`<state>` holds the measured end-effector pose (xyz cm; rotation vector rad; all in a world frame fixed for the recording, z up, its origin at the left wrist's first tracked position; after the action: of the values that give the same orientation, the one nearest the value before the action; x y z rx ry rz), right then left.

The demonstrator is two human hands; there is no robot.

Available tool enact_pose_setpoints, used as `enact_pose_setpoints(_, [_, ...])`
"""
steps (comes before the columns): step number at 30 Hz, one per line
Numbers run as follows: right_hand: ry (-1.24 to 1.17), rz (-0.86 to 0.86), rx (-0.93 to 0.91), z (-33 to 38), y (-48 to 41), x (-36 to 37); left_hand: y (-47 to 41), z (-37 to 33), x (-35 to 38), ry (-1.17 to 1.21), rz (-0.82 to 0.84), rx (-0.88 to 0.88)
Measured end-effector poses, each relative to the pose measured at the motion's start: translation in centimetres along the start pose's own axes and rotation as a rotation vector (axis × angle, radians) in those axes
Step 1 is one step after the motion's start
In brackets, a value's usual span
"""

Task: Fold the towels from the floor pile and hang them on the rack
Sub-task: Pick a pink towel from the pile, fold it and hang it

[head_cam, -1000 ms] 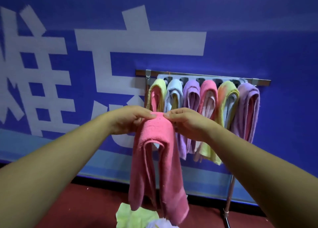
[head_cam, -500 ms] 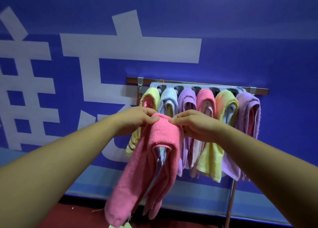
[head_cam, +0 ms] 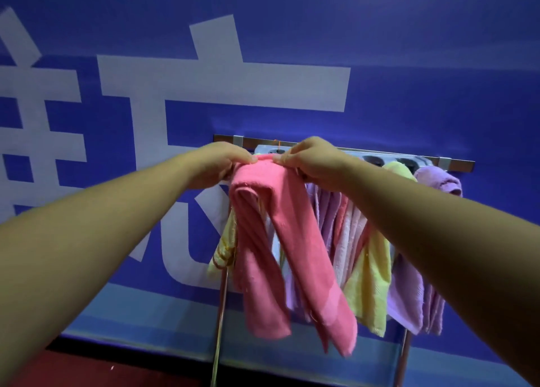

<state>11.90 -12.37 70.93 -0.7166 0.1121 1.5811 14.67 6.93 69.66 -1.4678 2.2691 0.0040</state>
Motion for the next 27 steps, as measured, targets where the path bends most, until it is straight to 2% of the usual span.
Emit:
enact_pose_setpoints(6, [0.218,-0.126,-0.021,1.2,-6.7,-0.3,-4.7,-1.3,-4.0,-0.132,-0.12,-0.094])
enact_pose_setpoints(8, [0.279,-0.172,-0.019,1.0,-8.9,-0.1,-5.7,-1.5,-4.2,-0.105,-0.166,-0.096])
enact_pose_setpoints(10, [0.387,-0.195,-0.028,0.0,-10.7,0.5,-7.3,-0.1,-4.0,-0.064,-0.179,-0.119])
enact_pose_setpoints(12, [0.511,-0.208,-0.035,-1.5,-11.8,1.7,-8.4,2.3,-3.2,-0.148,-0.177,-0.151])
enact_pose_setpoints(13, [0.53,-0.217,-0.031,-2.2,-12.0,2.1,-9.0,3.7,-2.8,-0.21,-0.196,-0.163])
enact_pose_setpoints(15, [0.532,-0.219,-0.044,-2.9,-12.1,2.5,-9.9,6.2,-2.3,-0.139,-0.209,-0.184])
enact_pose_setpoints(18, [0.464,-0.146,-0.054,-2.7,-11.2,1.9,-10.3,7.9,-2.3,-0.012,-0.25,-0.161])
enact_pose_setpoints(22, [0.549,-0.072,-0.068,-2.4,-10.3,1.4,-9.9,7.8,-2.4,-0.064,-0.274,-0.082])
enact_pose_setpoints(27, [0.928,-0.335,-0.229,-2.8,-10.0,2.5,-9.1,6.6,-2.0,-0.105,-0.403,0.094])
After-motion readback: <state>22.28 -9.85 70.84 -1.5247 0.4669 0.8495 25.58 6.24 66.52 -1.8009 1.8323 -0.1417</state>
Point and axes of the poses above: each hand's wrist, its own y-axis away from the middle knuckle, its own x-axis out of the palm, z = x × y, the point moved 3 cm from there along -y, towards the middle knuckle, and after that the axes turned 2 degrees about z, right-handed, at the moved point
